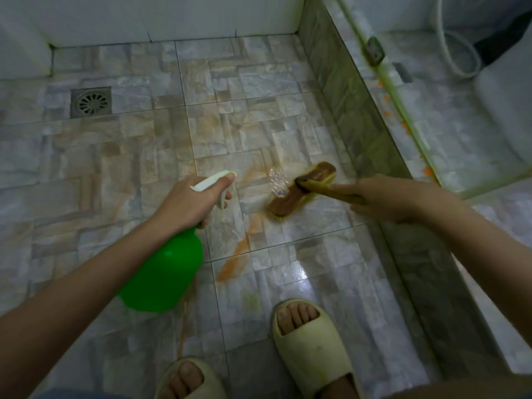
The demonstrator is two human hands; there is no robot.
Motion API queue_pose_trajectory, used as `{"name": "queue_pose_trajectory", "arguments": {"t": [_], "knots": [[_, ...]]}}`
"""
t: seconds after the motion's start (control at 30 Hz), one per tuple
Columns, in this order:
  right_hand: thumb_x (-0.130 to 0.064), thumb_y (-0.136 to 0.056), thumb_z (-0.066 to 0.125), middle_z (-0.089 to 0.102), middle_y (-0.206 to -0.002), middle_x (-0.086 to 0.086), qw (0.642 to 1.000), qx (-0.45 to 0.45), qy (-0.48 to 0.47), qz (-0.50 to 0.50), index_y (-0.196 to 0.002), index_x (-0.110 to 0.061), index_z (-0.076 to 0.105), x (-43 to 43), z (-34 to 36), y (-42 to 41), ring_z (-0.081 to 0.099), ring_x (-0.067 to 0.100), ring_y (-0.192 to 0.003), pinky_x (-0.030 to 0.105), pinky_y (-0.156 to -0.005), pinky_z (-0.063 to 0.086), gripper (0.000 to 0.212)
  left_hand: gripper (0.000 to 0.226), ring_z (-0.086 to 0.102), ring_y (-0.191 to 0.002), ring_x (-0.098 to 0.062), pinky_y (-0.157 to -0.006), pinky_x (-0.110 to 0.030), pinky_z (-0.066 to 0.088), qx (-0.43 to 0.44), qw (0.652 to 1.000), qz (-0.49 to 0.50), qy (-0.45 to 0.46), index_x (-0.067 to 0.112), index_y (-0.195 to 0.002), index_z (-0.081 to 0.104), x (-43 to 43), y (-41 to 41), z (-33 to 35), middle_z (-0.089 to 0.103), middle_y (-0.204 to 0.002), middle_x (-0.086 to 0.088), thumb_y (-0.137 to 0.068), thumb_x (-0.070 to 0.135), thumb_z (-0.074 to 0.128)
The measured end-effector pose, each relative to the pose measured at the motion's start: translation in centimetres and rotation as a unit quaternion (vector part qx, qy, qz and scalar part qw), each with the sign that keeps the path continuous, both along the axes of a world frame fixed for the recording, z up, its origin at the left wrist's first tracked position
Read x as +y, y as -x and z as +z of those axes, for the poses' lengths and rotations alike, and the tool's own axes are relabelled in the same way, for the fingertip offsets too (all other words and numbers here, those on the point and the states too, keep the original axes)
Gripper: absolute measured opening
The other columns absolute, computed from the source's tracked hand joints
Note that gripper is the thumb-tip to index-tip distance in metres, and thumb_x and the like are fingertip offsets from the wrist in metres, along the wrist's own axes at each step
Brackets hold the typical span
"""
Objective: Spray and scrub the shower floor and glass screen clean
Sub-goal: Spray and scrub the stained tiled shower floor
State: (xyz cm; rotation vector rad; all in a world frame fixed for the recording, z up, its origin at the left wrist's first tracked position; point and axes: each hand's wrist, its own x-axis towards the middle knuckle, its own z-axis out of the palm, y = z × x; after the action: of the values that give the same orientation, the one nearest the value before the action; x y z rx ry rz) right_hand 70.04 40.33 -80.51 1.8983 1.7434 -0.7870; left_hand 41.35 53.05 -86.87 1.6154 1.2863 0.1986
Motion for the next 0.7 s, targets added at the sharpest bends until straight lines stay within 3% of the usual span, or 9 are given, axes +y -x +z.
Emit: {"name": "queue_pose_trajectory", "arguments": {"t": [0.07,0.2,0.33,0.4,0.53,0.6,0.7], "knots": [[-0.015,-0.101,0.04,0.057,-0.097,0.007,1.0,0.006,-0.013,-0.001,-0.126,-0.069,-0.011,0.0,0.0,1.2,0.061,0.026,-0.087,0.031,-0.072,0.046,0.079,0.052,0.057,-0.041,-0.02,-0.056,-0.034,0.051,-0.004,1.0,0.006,0.001,0.02,-0.089,0.078,0.2,0.3,-0.1,0.078,-0.083,-0.01,-0.095,0.065,0.053],[-0.013,-0.101,0.037,0.06,-0.088,0.013,0.992,0.033,-0.121,-0.025,-0.124,-0.069,-0.008,3.3,-3.3,3.4,0.059,0.027,-0.072,0.039,-0.064,0.05,0.075,0.049,0.056,-0.04,-0.018,-0.054,-0.033,0.05,-0.007,1.0,0.015,0.002,0.02,-0.091,0.078,0.2,0.5,-0.3,0.079,-0.084,0.0,-0.096,0.063,0.054],[-0.011,-0.1,0.036,0.049,-0.081,0.003,0.998,0.038,-0.034,-0.024,-0.115,-0.077,-0.007,2.8,-1.4,2.0,0.061,0.024,-0.07,0.04,-0.065,0.056,0.08,0.047,0.055,-0.042,-0.018,-0.054,-0.032,0.049,-0.015,1.0,0.024,0.009,0.024,-0.101,0.077,0.2,1.0,-0.5,0.079,-0.088,-0.001,-0.096,0.064,0.053],[-0.007,-0.099,0.034,0.044,-0.075,0.0,0.998,0.032,-0.021,-0.042,-0.129,-0.075,-0.005,1.8,-1.2,3.1,0.058,0.021,-0.062,0.032,-0.052,0.051,0.084,0.047,0.056,-0.043,-0.019,-0.055,-0.031,0.049,-0.015,0.999,0.024,0.015,0.028,-0.104,0.075,0.3,1.5,-0.6,0.079,-0.09,-0.002,-0.094,0.067,0.051],[-0.006,-0.098,0.035,0.051,-0.076,0.008,0.989,0.007,-0.14,-0.052,-0.146,-0.056,-0.008,5.5,-4.9,5.5,0.046,0.018,-0.053,0.028,-0.044,0.033,0.082,0.045,0.055,-0.044,-0.02,-0.053,-0.03,0.048,-0.016,0.999,0.042,0.015,0.028,-0.093,0.075,0.6,1.9,-0.5,0.079,-0.089,-0.006,-0.094,0.066,0.051],[-0.008,-0.099,0.034,0.054,-0.083,0.011,0.991,0.022,-0.118,-0.061,-0.146,-0.057,-0.005,6.8,-4.9,4.3,0.049,0.019,-0.054,0.03,-0.044,0.04,0.078,0.048,0.055,-0.042,-0.019,-0.052,-0.03,0.048,-0.009,0.999,0.042,0.006,0.024,-0.088,0.076,0.5,1.9,-0.4,0.078,-0.087,-0.01,-0.095,0.065,0.051],[-0.006,-0.098,0.032,0.045,-0.078,0.005,0.995,0.055,-0.043,-0.065,-0.139,-0.067,-0.009,4.1,-2.8,3.8,0.059,0.022,-0.054,0.032,-0.044,0.053,0.085,0.049,0.054,-0.041,-0.02,-0.051,-0.03,0.048,-0.014,0.999,0.042,-0.001,0.022,-0.085,0.076,0.4,2.2,-0.2,0.078,-0.088,-0.009,-0.096,0.063,0.053]]}}
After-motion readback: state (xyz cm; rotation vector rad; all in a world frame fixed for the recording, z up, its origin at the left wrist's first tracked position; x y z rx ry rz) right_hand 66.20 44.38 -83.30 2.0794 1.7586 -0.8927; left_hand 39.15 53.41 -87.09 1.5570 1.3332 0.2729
